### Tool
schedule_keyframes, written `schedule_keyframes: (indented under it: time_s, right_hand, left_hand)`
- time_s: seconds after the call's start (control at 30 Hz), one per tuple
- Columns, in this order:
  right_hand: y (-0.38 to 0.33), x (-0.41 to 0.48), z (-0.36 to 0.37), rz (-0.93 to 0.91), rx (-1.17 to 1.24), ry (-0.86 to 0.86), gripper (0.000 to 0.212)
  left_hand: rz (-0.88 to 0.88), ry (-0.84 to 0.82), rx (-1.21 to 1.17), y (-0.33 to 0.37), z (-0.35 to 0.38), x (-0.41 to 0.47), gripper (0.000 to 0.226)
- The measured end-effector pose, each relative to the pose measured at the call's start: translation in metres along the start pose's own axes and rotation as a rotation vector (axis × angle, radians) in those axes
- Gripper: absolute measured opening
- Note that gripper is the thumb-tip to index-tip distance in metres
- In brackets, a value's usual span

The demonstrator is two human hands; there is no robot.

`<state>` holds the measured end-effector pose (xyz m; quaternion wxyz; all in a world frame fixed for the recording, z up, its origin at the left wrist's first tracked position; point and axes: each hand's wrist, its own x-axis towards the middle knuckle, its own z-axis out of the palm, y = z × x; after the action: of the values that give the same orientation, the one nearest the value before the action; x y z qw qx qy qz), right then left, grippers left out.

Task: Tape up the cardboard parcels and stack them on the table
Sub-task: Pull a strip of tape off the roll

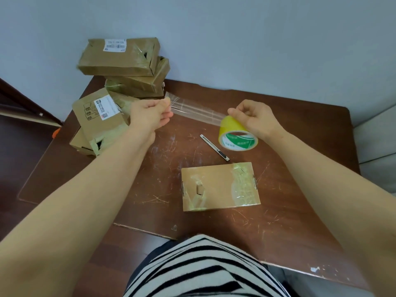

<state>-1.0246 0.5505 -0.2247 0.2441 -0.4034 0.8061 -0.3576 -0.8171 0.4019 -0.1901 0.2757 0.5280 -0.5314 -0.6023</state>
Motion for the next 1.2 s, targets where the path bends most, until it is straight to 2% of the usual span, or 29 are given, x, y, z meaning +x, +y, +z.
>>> schedule_keyframes:
  time_s: [0.07, 0.2, 0.33, 0.5, 0.77, 0.87, 0.97, 1.2]
  right_hand:
    - [0.002, 0.005, -0.001, -0.032, 0.007, -0.045, 0.034]
    - [0.003, 0.016, 0.005, -0.059, -0.351, -0.118, 0.041]
    - [-0.007, 0.027, 0.013, -0.140, -0.360, -0.204, 0.036]
    - [-0.032, 0.035, 0.040, -0.322, -0.354, -0.342, 0.016]
    - [-0.063, 0.036, 0.117, -0.564, -0.665, -0.537, 0.030]
    - [-0.074, 0.027, 0.151, -0.688, -0.775, -0.597, 0.032]
    - [-0.083, 0.017, 0.180, -0.732, -0.792, -0.614, 0.027]
    - [-0.110, -0.011, 0.232, -0.832, -0.855, -0.635, 0.019]
  left_hand:
    - [-0.031, 0.041, -0.008, -0.004, -0.004, 0.000, 0.014]
    - [-0.073, 0.119, -0.047, -0.021, -0.008, -0.011, 0.012]
    - [-0.173, 0.213, -0.144, -0.042, -0.025, -0.021, 0.013]
    - [-0.309, 0.359, -0.362, -0.080, -0.054, -0.042, 0.011]
    - [-0.456, 0.578, -0.489, -0.132, -0.102, -0.068, 0.014]
    - [-0.480, 0.667, -0.512, -0.152, -0.119, -0.078, 0.014]
    - [-0.482, 0.728, -0.522, -0.166, -0.136, -0.083, 0.017]
    - [-0.462, 0.740, -0.527, -0.188, -0.188, -0.088, 0.018]
